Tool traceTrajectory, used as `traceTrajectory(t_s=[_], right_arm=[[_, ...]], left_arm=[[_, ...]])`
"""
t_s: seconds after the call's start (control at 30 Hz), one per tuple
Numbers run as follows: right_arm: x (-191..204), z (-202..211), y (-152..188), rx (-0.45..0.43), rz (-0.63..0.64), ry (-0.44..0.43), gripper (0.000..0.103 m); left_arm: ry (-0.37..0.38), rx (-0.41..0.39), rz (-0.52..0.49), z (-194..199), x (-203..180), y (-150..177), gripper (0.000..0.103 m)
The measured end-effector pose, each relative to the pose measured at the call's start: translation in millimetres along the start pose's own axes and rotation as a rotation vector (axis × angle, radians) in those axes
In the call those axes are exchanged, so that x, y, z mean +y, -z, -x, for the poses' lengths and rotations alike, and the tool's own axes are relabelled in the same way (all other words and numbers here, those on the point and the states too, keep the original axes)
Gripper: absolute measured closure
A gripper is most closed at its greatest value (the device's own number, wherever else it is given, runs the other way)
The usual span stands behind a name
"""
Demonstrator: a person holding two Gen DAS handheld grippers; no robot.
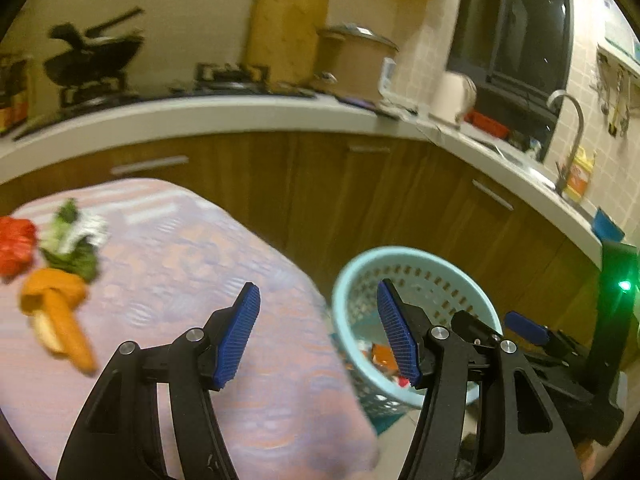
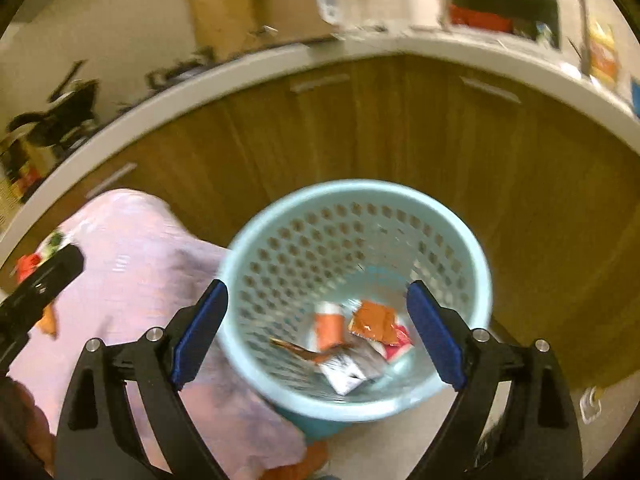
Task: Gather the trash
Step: 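Grasp the red plastic bag with the left tool while the right tool grasps an orange peel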
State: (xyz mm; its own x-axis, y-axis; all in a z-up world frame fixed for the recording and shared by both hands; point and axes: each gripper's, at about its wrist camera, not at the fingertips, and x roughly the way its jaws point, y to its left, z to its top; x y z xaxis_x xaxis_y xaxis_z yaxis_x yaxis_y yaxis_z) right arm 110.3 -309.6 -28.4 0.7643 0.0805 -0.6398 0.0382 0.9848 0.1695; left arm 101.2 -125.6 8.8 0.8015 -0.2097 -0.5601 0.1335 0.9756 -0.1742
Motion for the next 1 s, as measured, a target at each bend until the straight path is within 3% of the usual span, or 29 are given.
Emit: traceTrajectory(t_s=[0.2,0.4,0.67,0.83,0.87,1.0], right_arm=[[74.4,14.7,-2.4,-0.026,0.112,-0.109,0.017],[157.1,16.3,1.8,-0.03,0.238,-0.219,0.023],[249.5,-6.5,21.5,0.018,0.358,-0.365,0.036],[281.4,-22.5,30.9,0.046,0.409,-0.384,0.038],[287.6,-24.9,32.8,0.049,0.421,-0.383,0.038],[301.3,-31.9,37.5,0.065,0.448,-0.394,0.038]], left_arm=[[-0.079,-0.071,0.063,44.6,55.9,-9.5,0.045],[-0.213,-0.146,0.145,84.2,130.3,-15.3,0.045],[-0.411,-0.149,0.243,106.1,226.5,-2.1,0.043],[-0.415,-0.109,0.286,94.9,282.4,-0.6,0.043],[-0.389,-0.108,0.283,90.4,289.4,-0.7,0.043],[-0.401,-0.054,0.248,68.6,298.0,-4.1,0.043]])
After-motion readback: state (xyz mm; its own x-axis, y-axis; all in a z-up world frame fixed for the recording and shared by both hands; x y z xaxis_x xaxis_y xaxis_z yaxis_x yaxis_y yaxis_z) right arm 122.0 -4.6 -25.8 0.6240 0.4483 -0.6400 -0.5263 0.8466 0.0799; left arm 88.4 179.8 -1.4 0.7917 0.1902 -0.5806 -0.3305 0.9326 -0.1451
